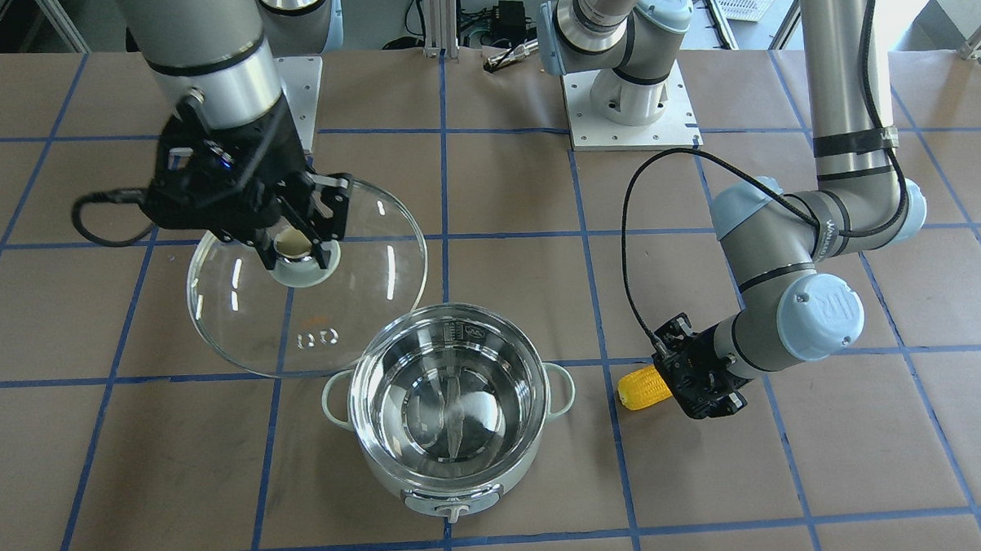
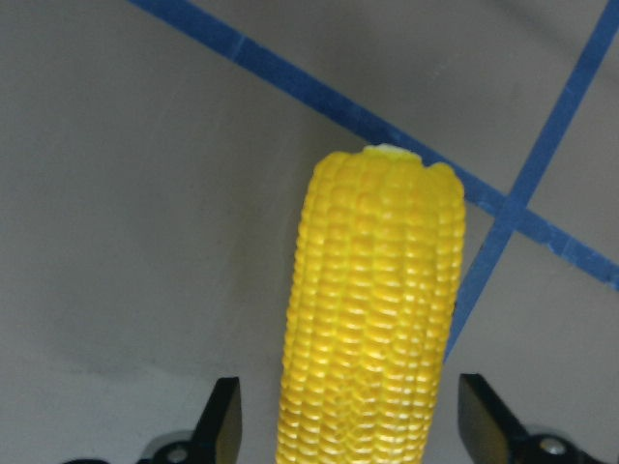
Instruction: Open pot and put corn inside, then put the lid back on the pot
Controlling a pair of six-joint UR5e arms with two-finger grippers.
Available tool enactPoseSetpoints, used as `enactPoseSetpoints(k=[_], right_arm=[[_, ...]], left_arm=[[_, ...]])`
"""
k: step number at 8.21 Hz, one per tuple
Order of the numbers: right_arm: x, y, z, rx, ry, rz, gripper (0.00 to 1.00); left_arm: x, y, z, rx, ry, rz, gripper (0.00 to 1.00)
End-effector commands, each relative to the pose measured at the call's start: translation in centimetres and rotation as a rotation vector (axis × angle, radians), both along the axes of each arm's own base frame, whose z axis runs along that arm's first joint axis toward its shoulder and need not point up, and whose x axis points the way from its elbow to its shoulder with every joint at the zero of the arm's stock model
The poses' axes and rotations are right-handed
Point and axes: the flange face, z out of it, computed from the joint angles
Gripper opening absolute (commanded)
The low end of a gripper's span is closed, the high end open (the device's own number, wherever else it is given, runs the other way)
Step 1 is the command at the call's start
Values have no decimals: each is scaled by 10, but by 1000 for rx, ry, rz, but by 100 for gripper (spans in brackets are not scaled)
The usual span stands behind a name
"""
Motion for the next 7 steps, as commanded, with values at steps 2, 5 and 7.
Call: enactPoseSetpoints(k=[2, 5, 7], right_arm=[[-61, 50, 20, 53, 19, 11, 8], [-61, 49, 21, 50, 14, 16, 9], [-61, 49, 21, 50, 15, 25, 9]], left_arm=[[1, -1, -3, 4, -6, -8, 39], [2, -2, 14, -25, -26, 20, 6], [10, 4, 43, -34, -124, 32, 0]])
